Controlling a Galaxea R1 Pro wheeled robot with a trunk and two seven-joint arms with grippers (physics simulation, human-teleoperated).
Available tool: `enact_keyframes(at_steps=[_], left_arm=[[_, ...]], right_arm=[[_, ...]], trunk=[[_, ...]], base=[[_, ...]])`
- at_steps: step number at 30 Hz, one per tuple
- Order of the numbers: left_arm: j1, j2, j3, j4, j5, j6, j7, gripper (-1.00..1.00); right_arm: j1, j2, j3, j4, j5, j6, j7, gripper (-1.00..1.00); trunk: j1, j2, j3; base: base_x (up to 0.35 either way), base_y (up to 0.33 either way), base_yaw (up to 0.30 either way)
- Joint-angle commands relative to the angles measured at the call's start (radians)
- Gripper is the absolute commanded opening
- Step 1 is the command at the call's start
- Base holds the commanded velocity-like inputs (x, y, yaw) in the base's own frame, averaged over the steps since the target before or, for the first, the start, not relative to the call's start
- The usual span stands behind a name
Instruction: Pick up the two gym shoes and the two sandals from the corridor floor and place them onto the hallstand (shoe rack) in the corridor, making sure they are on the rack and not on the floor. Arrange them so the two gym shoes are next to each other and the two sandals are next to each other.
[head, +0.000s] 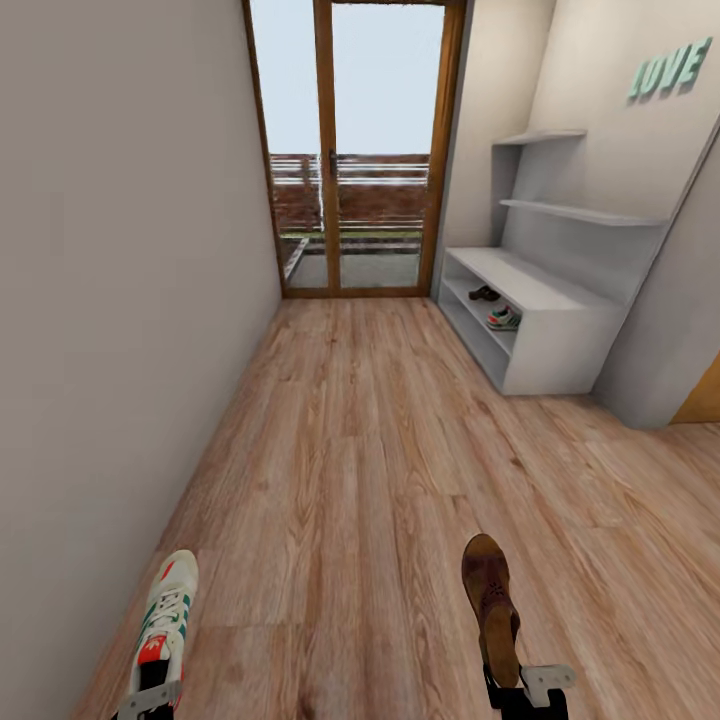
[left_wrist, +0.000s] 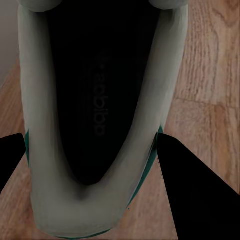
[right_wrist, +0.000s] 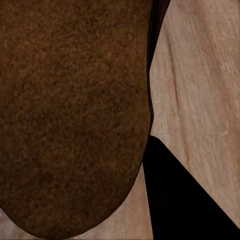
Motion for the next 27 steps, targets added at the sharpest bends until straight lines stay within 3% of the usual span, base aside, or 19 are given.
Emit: enact_keyframes(at_steps=[1,27], left_arm=[[-0.001,0.0,0.009,0.001,-0.008,-0.004,-0.006,-1.0],[-0.001,0.0,0.009,0.001,-0.006,-0.004,-0.006,-1.0]], right_arm=[[-0.001,0.0,-0.006,0.001,0.004,-0.003,0.004,-1.0],[-0.001,0.0,-0.006,0.001,0.004,-0.002,0.004,-1.0]], trunk=[[0.0,0.0,-0.001],[0.0,0.0,-0.001]], base=[[0.34,0.0,0.0],[0.34,0.0,0.0]])
